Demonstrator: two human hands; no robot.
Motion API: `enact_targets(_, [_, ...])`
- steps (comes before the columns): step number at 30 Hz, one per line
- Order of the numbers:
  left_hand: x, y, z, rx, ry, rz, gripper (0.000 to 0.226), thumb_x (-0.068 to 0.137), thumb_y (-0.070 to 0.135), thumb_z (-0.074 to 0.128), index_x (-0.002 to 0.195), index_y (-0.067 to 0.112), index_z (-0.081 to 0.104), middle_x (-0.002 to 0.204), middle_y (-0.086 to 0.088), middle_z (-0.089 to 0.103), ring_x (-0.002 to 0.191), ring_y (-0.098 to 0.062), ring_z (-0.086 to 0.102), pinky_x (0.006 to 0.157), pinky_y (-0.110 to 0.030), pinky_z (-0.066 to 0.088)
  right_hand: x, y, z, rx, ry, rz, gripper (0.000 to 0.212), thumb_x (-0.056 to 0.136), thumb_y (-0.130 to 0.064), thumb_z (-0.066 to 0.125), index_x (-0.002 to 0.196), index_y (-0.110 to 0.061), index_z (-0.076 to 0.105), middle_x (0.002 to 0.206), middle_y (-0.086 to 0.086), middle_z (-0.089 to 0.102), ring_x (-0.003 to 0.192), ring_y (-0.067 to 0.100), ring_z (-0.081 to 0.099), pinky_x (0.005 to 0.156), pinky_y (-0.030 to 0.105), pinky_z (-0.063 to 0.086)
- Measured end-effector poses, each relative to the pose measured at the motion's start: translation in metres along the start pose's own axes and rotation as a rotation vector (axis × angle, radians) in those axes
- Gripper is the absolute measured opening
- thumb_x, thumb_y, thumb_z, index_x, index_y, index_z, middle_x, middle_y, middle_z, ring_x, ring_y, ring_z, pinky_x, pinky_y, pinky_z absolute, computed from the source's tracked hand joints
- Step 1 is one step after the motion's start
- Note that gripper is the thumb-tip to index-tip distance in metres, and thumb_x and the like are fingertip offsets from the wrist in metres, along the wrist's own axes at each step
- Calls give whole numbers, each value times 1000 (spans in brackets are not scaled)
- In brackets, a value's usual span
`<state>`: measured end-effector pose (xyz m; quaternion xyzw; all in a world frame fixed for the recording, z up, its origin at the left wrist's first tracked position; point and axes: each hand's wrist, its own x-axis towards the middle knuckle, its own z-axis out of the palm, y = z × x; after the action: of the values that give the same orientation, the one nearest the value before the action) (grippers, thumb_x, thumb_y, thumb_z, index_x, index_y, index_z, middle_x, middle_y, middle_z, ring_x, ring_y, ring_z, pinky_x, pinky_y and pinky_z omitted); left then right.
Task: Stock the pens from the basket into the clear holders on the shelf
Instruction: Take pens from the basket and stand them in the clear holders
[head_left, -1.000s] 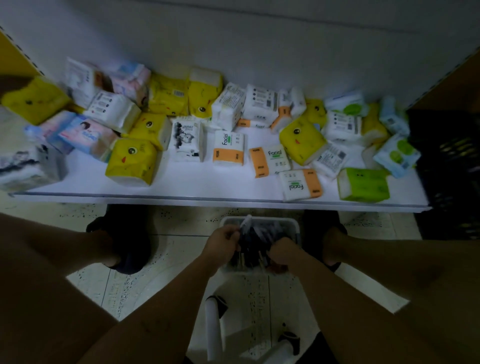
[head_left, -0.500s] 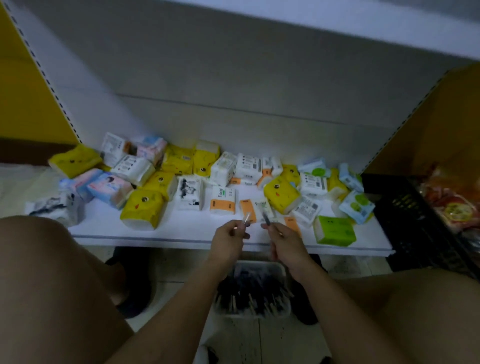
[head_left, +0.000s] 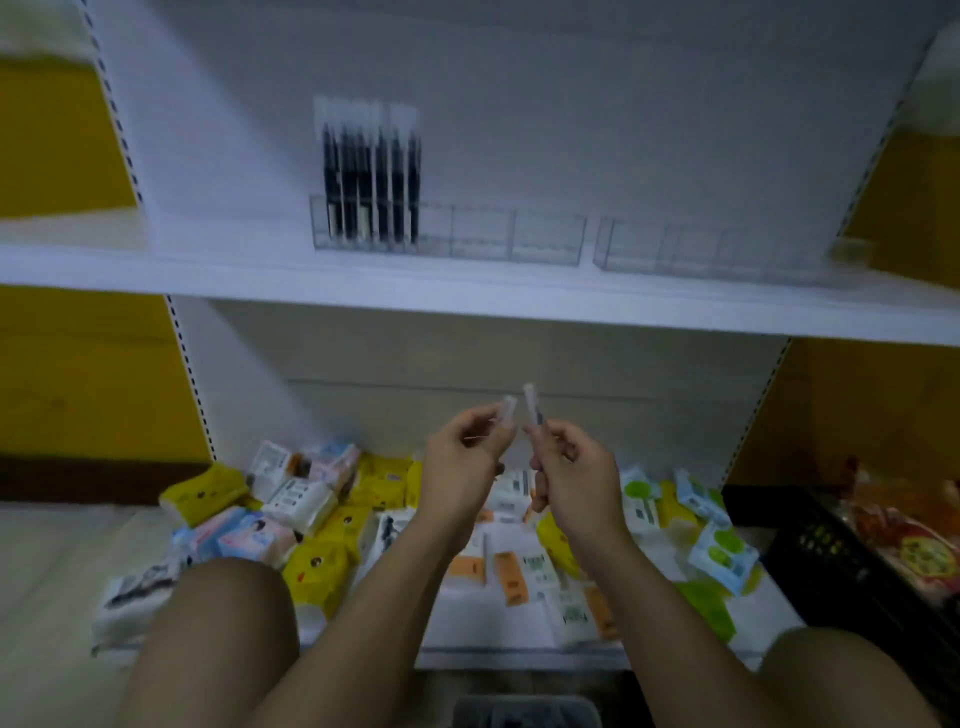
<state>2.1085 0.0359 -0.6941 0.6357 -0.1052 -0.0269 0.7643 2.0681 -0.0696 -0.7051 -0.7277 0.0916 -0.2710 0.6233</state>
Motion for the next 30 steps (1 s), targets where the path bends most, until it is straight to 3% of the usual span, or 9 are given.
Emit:
enact_targets(4, [16, 56, 4, -24, 4, 126, 20, 90, 22, 65, 102, 8, 70, 86, 1, 70, 82, -11, 63, 74, -31, 56, 17, -48, 1, 147, 10, -70, 18, 97, -23, 55, 106, -11, 64, 62, 3, 53, 40, 16, 42, 40, 29, 40])
enact_targets(8, [31, 109, 5, 110, 23, 271, 13, 89, 21, 66, 98, 13, 71, 88, 3, 72, 81, -8, 64, 71, -23, 50, 36, -88, 5, 238, 6, -128, 23, 99, -20, 51, 120, -19, 60, 67, 7, 57, 50, 17, 55, 53, 33, 54])
enact_targets(12, [45, 149, 6, 170, -7, 341, 17, 88, 18, 67, 104, 13, 69, 90, -2, 71, 86, -14, 67, 78, -31, 55, 55, -123, 9, 316, -13, -215, 17, 98, -12, 53, 108, -14, 66, 88, 2, 67, 73, 17, 66, 69, 32, 59])
enact_targets(14, [51, 166, 4, 185, -32, 381, 19, 88, 18, 68, 107, 15, 68, 92, -2, 71, 86, -13, 67, 81, -34, 56, 68, -136, 11, 258, -10, -268, 16, 96, -16, 57, 104, -24, 68, 101, -9, 70, 92, 10, 67, 79, 24, 56])
enact_targets(16, [60, 181, 1, 214, -37, 445, 22, 89, 18, 67, 110, 22, 66, 93, -2, 69, 87, -14, 67, 81, -34, 57, 82, -148, 12, 165, -10, -338, 16, 94, -22, 60, 102, -34, 68, 108, -12, 69, 99, 3, 63, 80, 15, 51])
enact_targets(21, [90, 221, -3, 306, -6, 613, 30, 90, 16, 65, 116, 31, 61, 97, 1, 66, 85, -10, 67, 70, -22, 57, 124, -181, 21, 184, -32, -426, 18, 92, -17, 62, 108, -26, 67, 97, -12, 71, 90, 0, 65, 82, 24, 54])
enact_targets(25, [121, 246, -4, 445, 62, 714, 27, 88, 17, 67, 112, 26, 60, 102, 3, 67, 84, -9, 68, 70, -23, 59, 163, -198, 31, 110, 17, -538, 47, 91, -16, 64, 132, -33, 50, 87, -5, 68, 83, 7, 65, 79, 23, 55])
enact_targets(30, [158, 271, -7, 652, 137, 860, 26, 88, 19, 67, 112, 26, 58, 104, 14, 59, 75, 7, 62, 63, -3, 49, 214, -217, 44, 67, 69, -647, 46, 88, -13, 67, 130, -28, 54, 86, -14, 58, 77, 8, 61, 74, 27, 57])
